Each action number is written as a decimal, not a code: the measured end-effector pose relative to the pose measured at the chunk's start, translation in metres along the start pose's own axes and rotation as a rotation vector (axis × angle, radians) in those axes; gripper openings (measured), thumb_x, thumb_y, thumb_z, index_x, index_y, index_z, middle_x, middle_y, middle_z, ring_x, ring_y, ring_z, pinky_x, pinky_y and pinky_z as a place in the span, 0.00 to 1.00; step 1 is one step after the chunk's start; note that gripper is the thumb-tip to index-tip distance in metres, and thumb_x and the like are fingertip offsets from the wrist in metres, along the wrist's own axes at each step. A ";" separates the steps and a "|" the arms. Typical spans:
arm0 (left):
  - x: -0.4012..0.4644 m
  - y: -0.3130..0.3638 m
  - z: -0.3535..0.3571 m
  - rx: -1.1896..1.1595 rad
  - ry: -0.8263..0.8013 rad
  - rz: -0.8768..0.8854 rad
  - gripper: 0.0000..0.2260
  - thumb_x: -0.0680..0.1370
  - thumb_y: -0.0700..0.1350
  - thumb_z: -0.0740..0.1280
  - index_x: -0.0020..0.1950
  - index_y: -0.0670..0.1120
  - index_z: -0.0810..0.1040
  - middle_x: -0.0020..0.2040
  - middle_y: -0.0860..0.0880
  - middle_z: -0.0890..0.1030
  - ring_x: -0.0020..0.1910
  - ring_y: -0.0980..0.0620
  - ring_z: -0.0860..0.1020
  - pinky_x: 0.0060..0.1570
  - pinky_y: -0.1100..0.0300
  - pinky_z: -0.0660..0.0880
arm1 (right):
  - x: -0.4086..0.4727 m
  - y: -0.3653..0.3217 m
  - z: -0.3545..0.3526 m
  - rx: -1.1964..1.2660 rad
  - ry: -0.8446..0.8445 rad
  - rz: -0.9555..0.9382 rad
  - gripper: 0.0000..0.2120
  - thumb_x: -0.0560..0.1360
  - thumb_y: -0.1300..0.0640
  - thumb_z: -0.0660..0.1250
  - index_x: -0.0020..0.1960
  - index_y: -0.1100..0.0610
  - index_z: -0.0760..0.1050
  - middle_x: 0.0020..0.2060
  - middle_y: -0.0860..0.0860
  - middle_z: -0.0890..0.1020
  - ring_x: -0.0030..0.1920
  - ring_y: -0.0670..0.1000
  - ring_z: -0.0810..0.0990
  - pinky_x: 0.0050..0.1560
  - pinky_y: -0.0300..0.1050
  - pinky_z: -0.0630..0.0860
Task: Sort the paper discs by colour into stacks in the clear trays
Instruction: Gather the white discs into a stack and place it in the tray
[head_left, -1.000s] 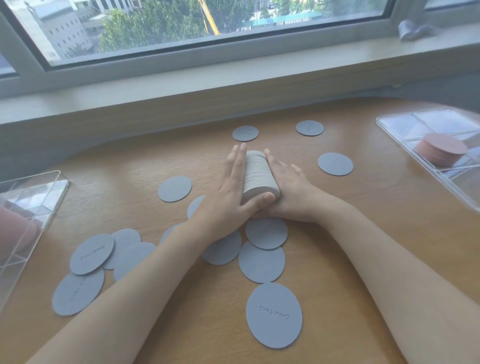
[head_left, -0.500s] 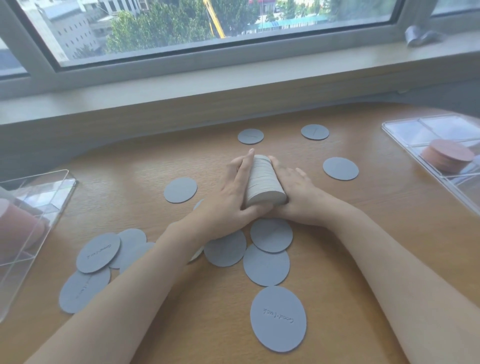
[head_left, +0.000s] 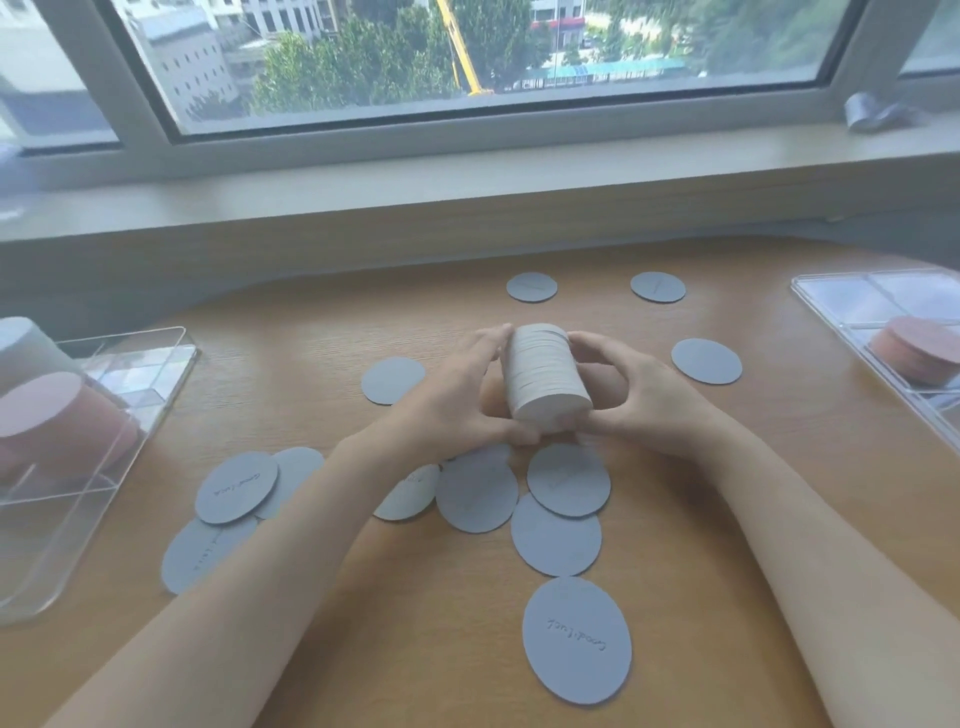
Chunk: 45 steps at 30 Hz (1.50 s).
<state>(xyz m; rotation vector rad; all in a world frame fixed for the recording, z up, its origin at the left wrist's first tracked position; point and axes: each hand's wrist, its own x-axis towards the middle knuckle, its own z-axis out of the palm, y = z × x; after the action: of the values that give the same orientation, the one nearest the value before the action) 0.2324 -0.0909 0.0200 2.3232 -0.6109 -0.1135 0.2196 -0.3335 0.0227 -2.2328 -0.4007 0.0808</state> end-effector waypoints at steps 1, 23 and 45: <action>-0.001 -0.002 -0.001 -0.006 0.011 0.004 0.50 0.65 0.60 0.80 0.80 0.51 0.58 0.74 0.56 0.64 0.72 0.60 0.66 0.73 0.53 0.66 | 0.000 -0.001 0.000 -0.005 0.007 -0.003 0.39 0.67 0.47 0.79 0.73 0.43 0.65 0.67 0.35 0.73 0.66 0.32 0.68 0.63 0.30 0.65; -0.141 -0.026 -0.164 -0.373 0.520 -0.219 0.23 0.68 0.61 0.75 0.60 0.57 0.76 0.56 0.58 0.82 0.58 0.61 0.80 0.62 0.51 0.77 | 0.069 -0.193 0.100 0.204 -0.030 -0.252 0.19 0.76 0.42 0.71 0.65 0.45 0.77 0.57 0.40 0.82 0.61 0.41 0.78 0.64 0.48 0.73; -0.151 -0.125 -0.301 -0.450 0.416 -0.896 0.13 0.83 0.49 0.59 0.54 0.40 0.75 0.50 0.38 0.81 0.51 0.39 0.84 0.51 0.54 0.82 | 0.231 -0.295 0.246 0.075 -0.409 0.040 0.28 0.80 0.37 0.52 0.53 0.57 0.81 0.45 0.54 0.85 0.37 0.49 0.75 0.39 0.44 0.67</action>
<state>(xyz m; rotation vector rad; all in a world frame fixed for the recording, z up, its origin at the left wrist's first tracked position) 0.2237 0.2457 0.1442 1.9209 0.6251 -0.1519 0.3146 0.0960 0.1082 -2.1456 -0.5622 0.5707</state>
